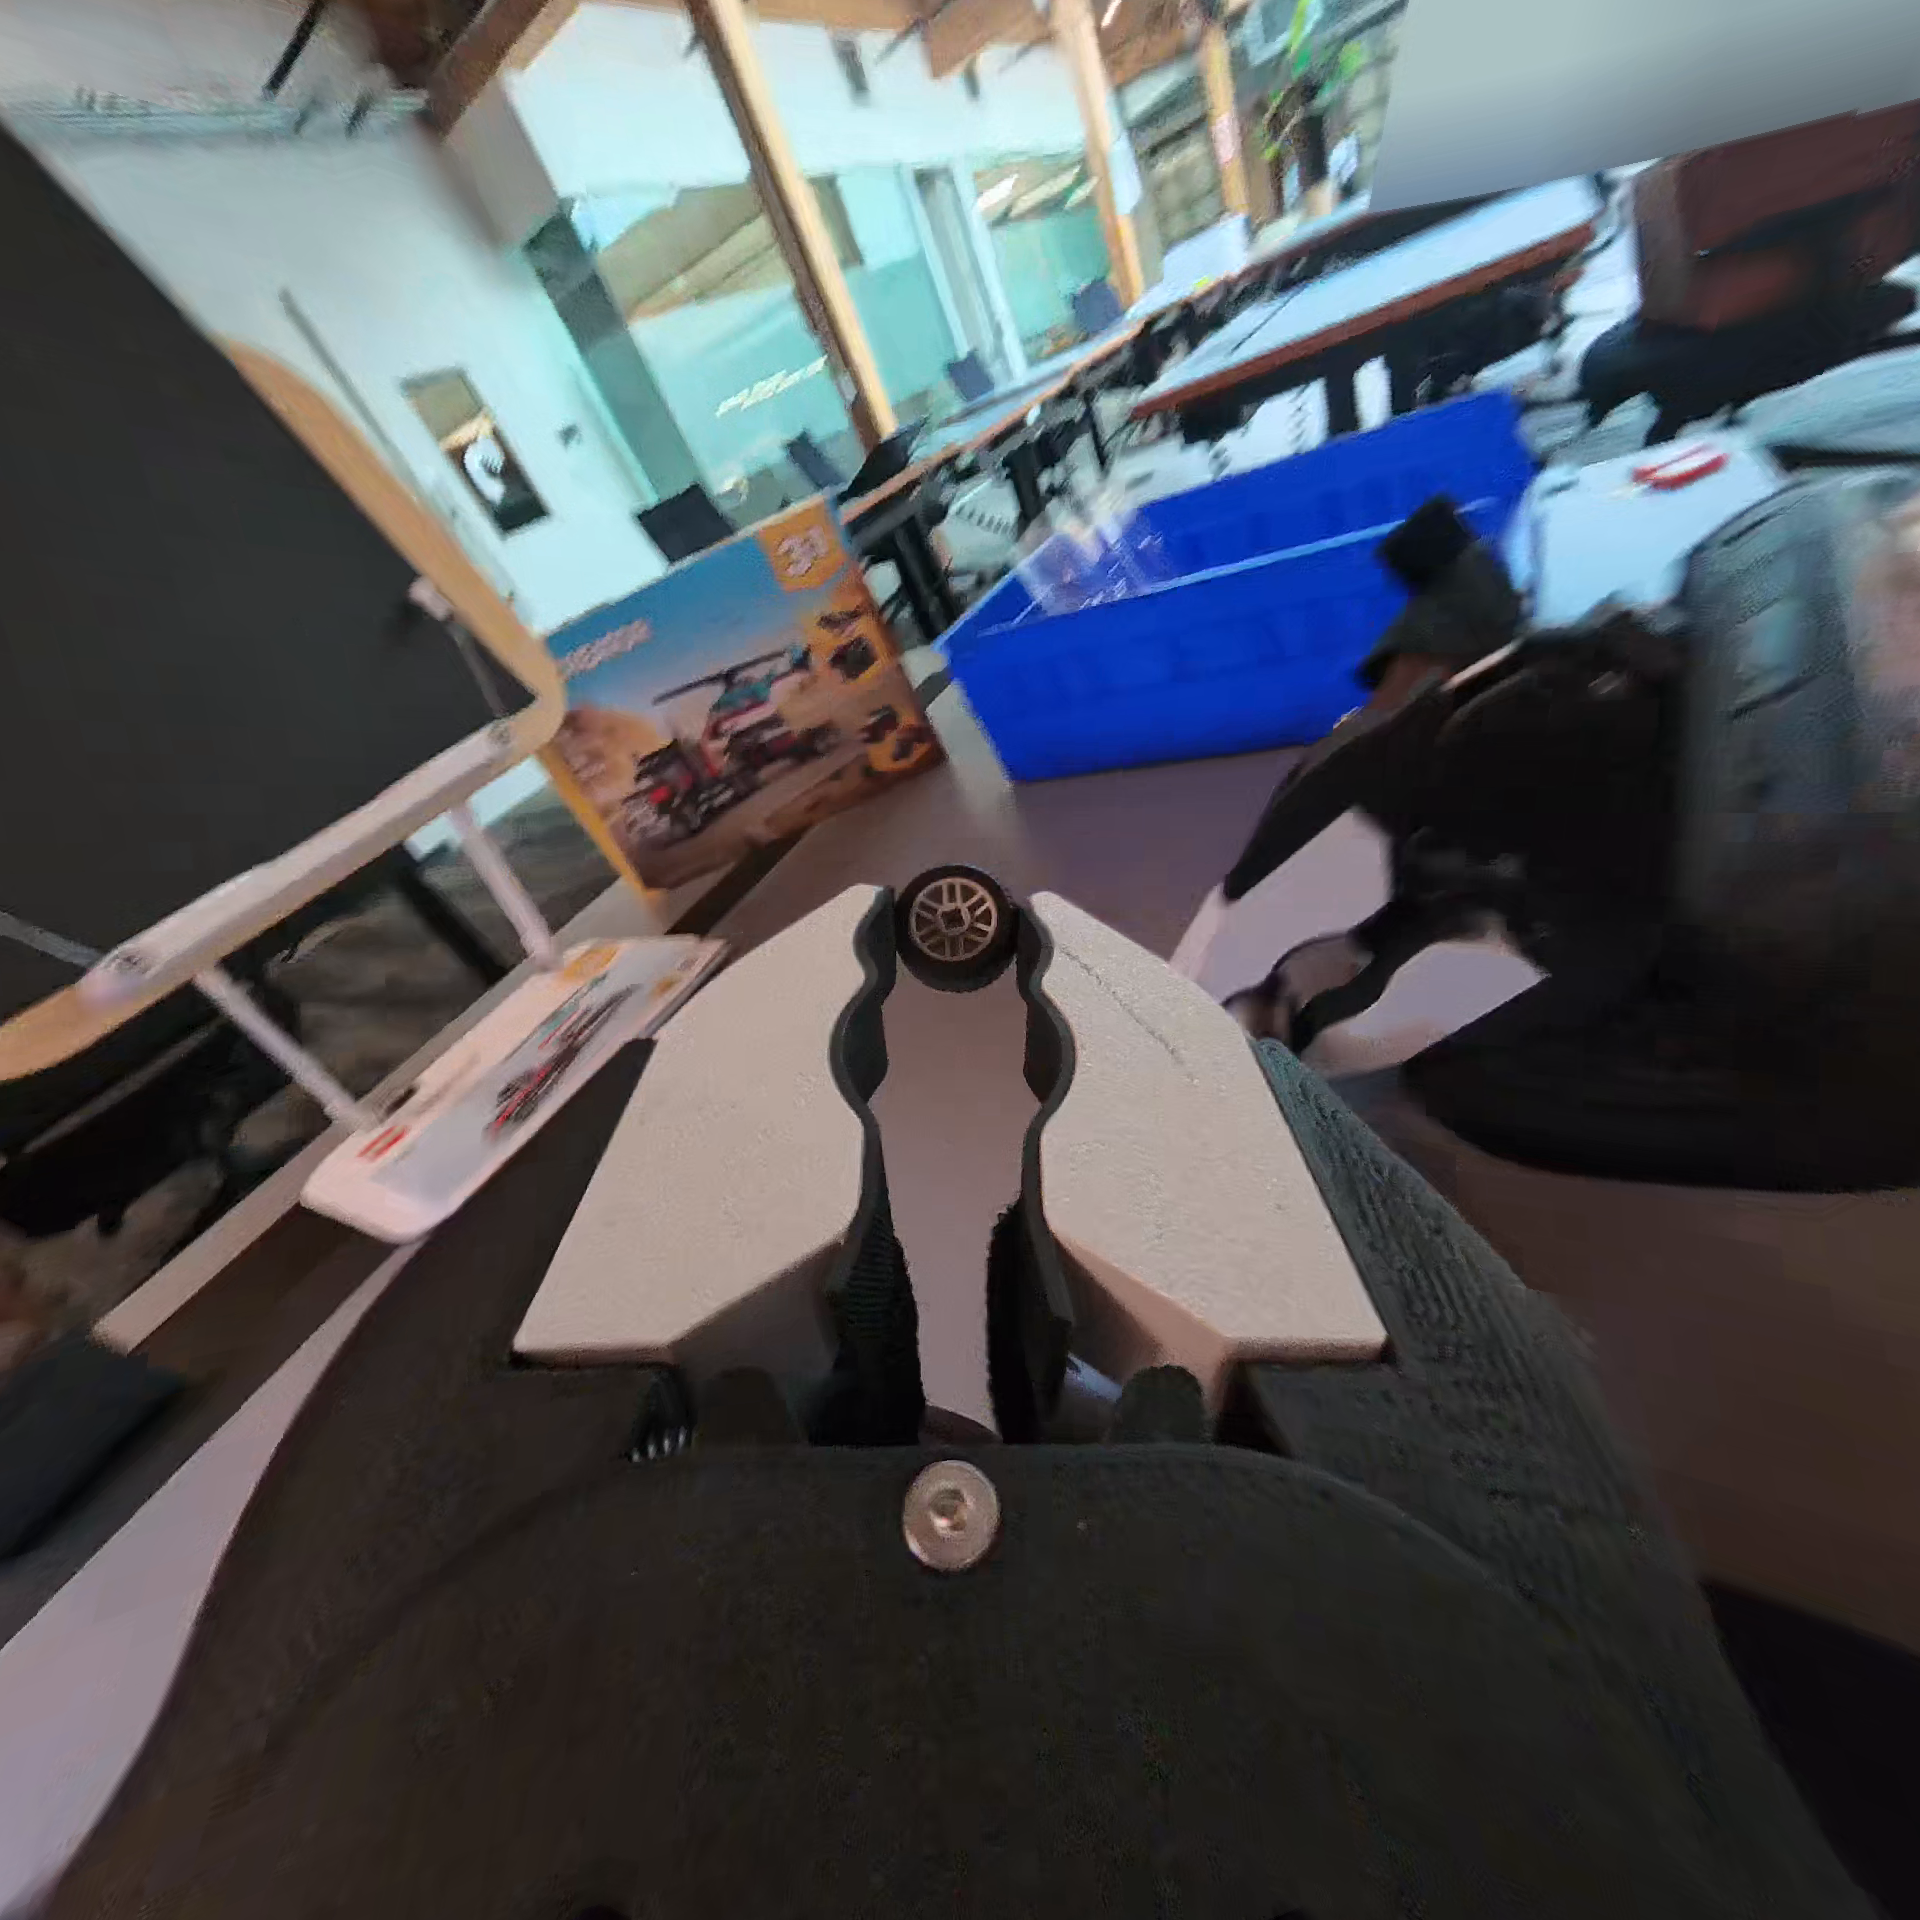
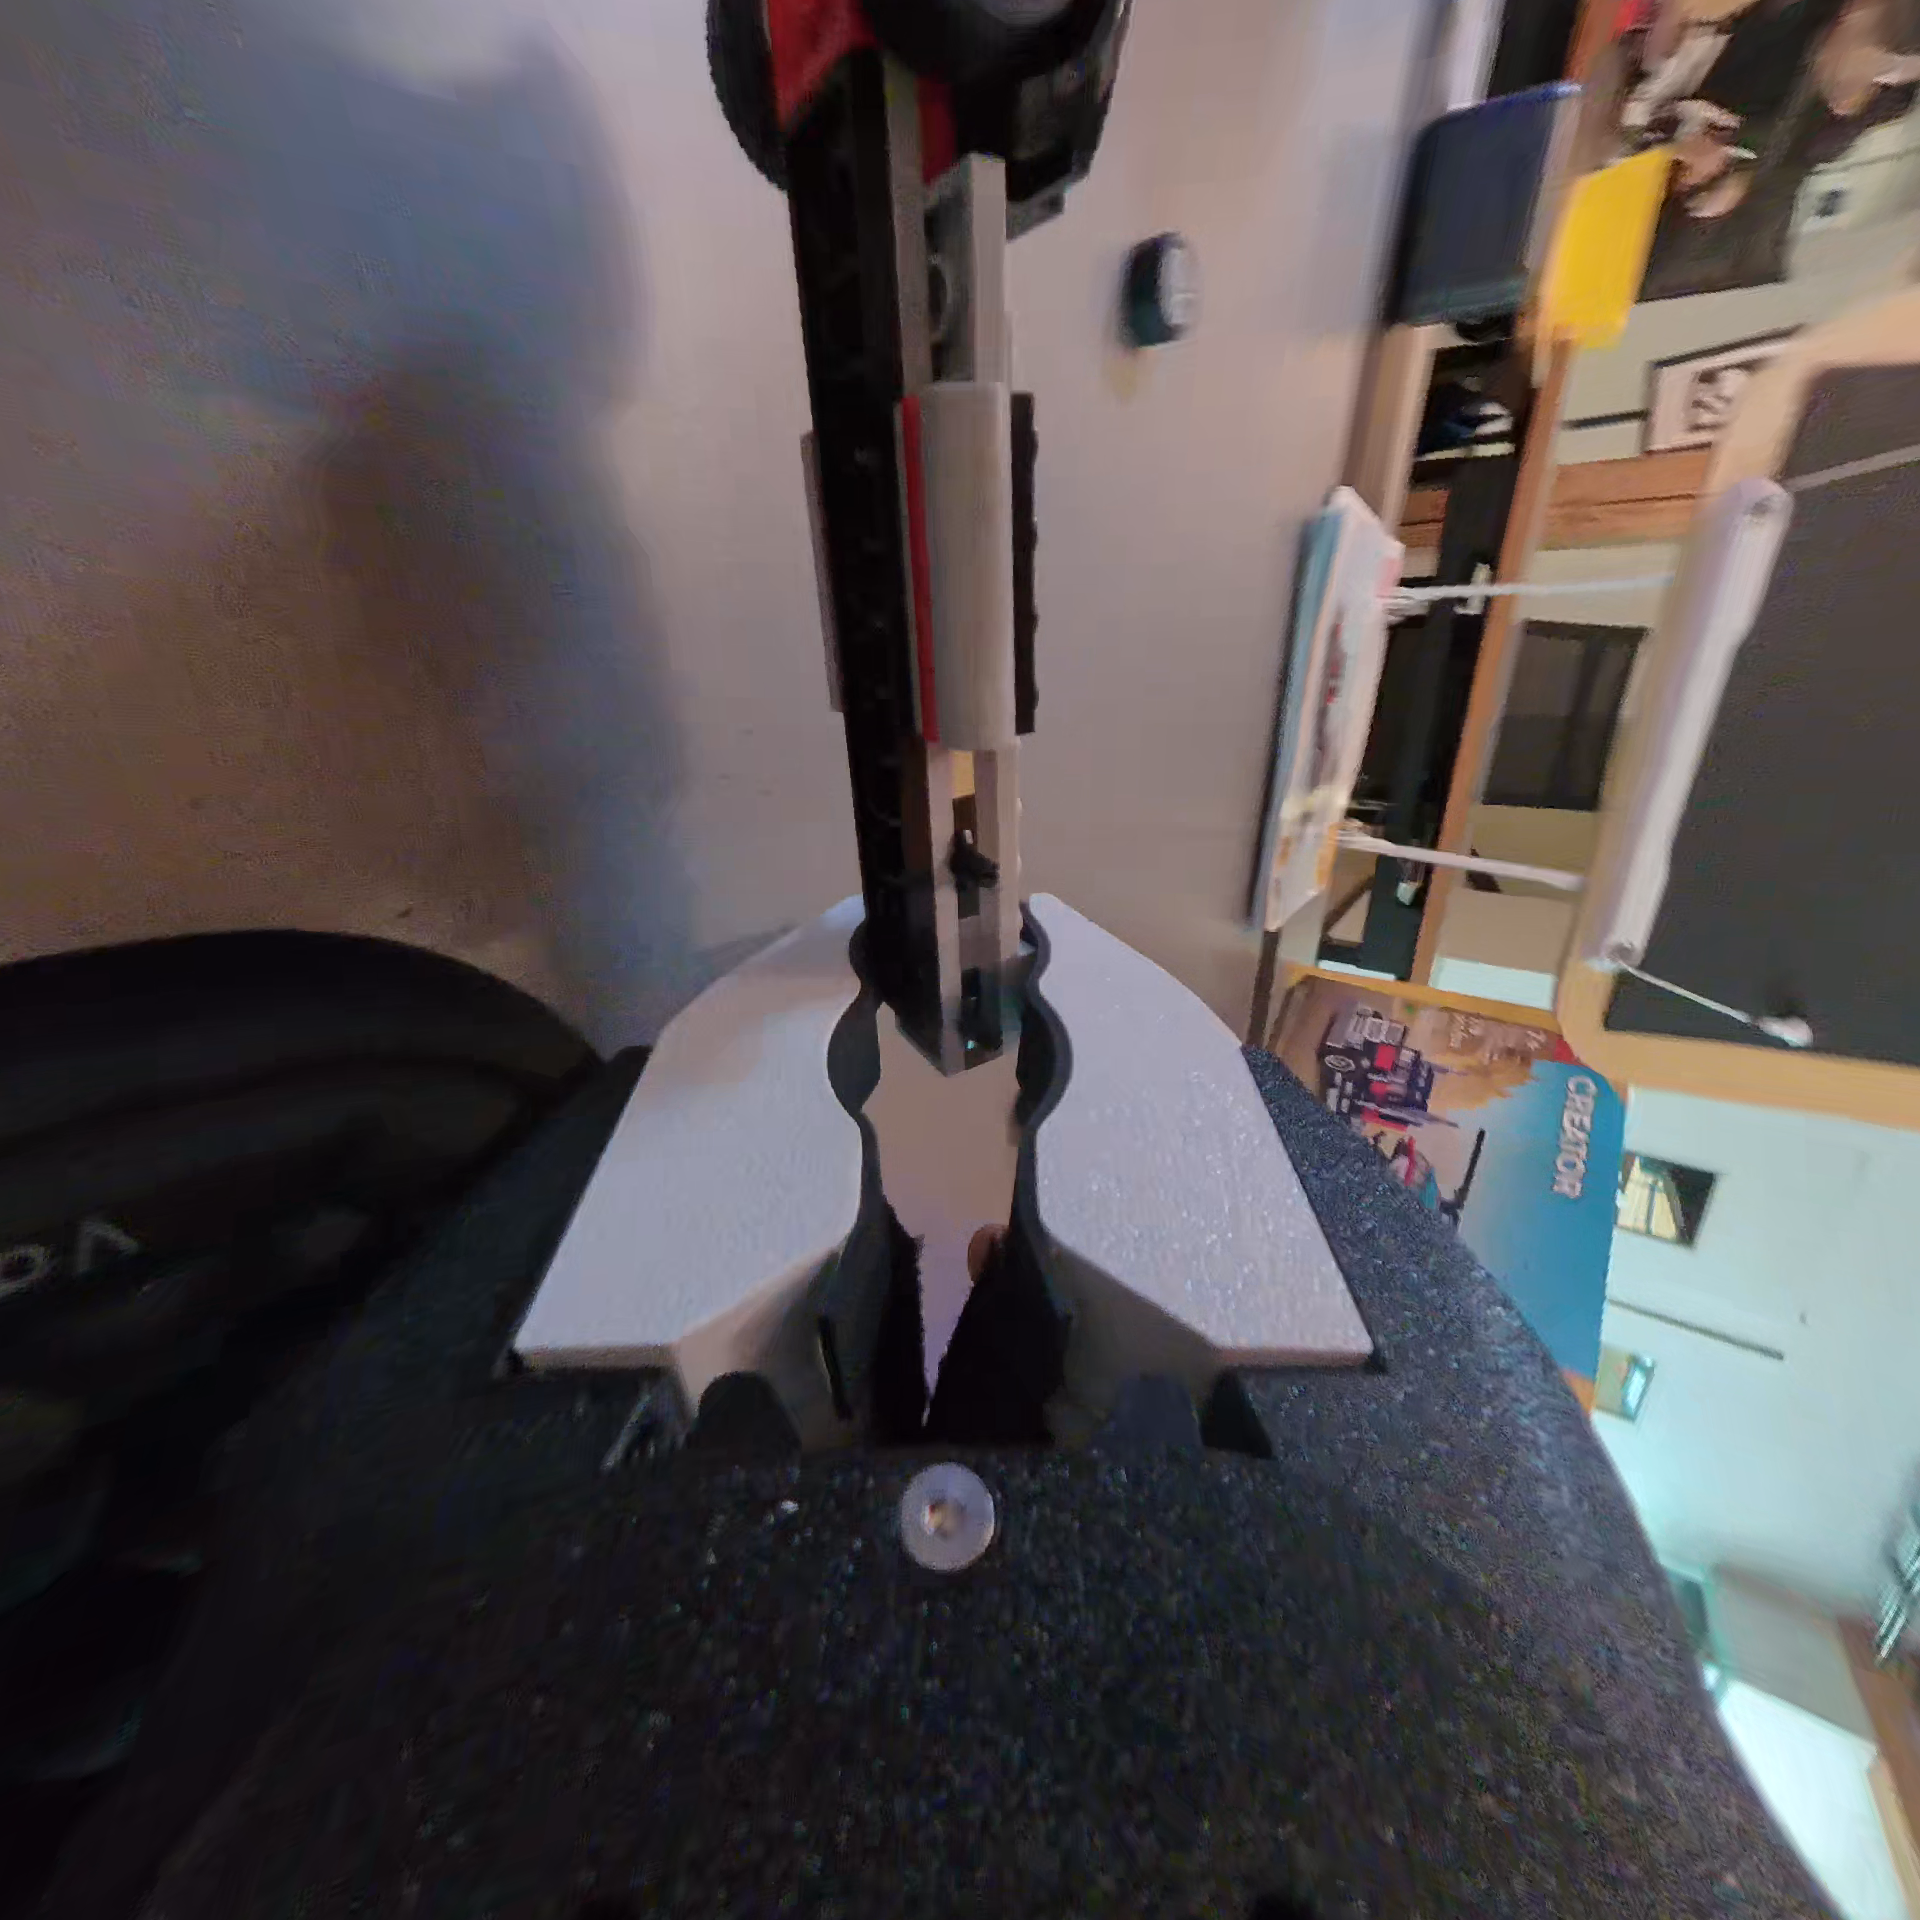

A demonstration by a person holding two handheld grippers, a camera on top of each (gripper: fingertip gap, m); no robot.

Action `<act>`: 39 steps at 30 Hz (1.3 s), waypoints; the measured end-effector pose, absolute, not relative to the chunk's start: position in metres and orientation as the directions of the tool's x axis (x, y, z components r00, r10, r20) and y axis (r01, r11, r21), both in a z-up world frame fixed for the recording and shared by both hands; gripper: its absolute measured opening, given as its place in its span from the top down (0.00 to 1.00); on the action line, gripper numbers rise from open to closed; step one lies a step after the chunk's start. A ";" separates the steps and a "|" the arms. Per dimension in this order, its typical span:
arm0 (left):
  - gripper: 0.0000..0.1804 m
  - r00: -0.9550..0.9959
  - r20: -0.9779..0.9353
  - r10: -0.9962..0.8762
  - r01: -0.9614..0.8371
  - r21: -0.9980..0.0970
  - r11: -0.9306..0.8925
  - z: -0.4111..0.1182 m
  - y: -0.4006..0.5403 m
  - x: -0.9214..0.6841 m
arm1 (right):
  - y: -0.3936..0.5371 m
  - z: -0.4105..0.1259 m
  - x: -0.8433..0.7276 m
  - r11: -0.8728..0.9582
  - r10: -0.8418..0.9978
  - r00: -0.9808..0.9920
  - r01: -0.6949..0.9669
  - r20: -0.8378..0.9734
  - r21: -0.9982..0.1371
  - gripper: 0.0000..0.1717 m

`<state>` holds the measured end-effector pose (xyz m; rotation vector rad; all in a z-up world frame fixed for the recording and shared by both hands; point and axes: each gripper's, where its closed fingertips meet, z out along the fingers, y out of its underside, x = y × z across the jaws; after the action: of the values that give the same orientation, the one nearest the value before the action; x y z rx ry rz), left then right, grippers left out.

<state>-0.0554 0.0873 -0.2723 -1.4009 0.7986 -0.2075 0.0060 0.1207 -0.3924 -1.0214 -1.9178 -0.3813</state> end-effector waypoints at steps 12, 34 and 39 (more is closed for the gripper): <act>0.87 0.937 -0.229 -0.264 -0.335 -0.804 -0.491 -0.366 0.123 -0.155 | 0.134 -0.395 0.015 0.539 0.603 -0.087 0.777 0.793 -0.324 0.87; 0.74 0.642 -0.461 -0.613 -0.635 -0.767 -0.088 -0.360 0.109 -0.072 | 0.130 -0.393 0.013 0.581 0.598 -0.099 0.737 0.795 -0.346 0.87; 0.76 0.550 -0.489 -0.677 -0.741 -0.659 -0.126 -0.389 0.104 -0.067 | 0.127 -0.388 0.012 0.668 0.492 -0.161 0.700 0.856 -0.252 0.86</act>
<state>-0.0674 0.1040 -0.3891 -1.8436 1.1639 0.0855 0.0121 0.1266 -0.3878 -0.9482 -1.8158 -0.2434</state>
